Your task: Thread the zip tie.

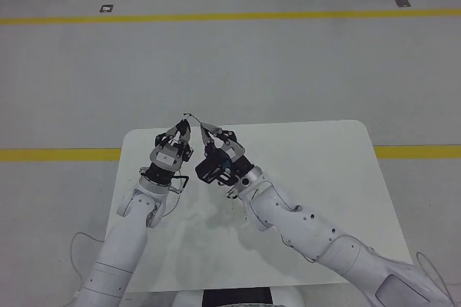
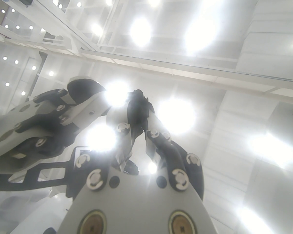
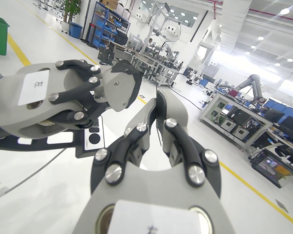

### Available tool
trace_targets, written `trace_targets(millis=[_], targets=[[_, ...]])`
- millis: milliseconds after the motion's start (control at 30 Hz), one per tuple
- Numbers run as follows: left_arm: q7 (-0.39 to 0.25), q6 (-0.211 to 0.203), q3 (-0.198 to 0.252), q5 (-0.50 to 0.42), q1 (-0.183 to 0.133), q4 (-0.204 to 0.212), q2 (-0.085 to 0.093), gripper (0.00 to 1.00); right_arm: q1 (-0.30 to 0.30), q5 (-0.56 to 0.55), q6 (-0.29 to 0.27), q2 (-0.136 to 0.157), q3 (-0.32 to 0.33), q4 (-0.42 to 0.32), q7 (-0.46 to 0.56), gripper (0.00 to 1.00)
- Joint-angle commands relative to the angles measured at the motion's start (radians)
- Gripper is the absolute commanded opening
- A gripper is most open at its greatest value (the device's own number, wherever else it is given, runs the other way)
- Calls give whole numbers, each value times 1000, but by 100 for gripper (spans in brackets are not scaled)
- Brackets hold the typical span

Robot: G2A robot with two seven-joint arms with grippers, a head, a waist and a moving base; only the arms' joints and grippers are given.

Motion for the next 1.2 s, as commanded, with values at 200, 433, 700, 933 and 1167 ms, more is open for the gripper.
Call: trace_targets(millis=[200, 433, 700, 933, 1167], targets=[[0, 0, 0, 0, 0, 0, 0, 0, 1, 0, 0, 13, -1, 3, 33, 0], [0, 0, 0, 0, 0, 0, 0, 0, 3, 0, 0, 28, -11, 2, 49, 0], [0, 0, 0, 0, 0, 0, 0, 0, 12, 0, 0, 44, -29, 4, 58, 0], [0, 0, 0, 0, 0, 0, 0, 0, 12, 0, 0, 53, -31, 2, 57, 0], [0, 0, 0, 0, 0, 0, 0, 0, -2, 0, 0, 60, -10, -2, 67, 0]])
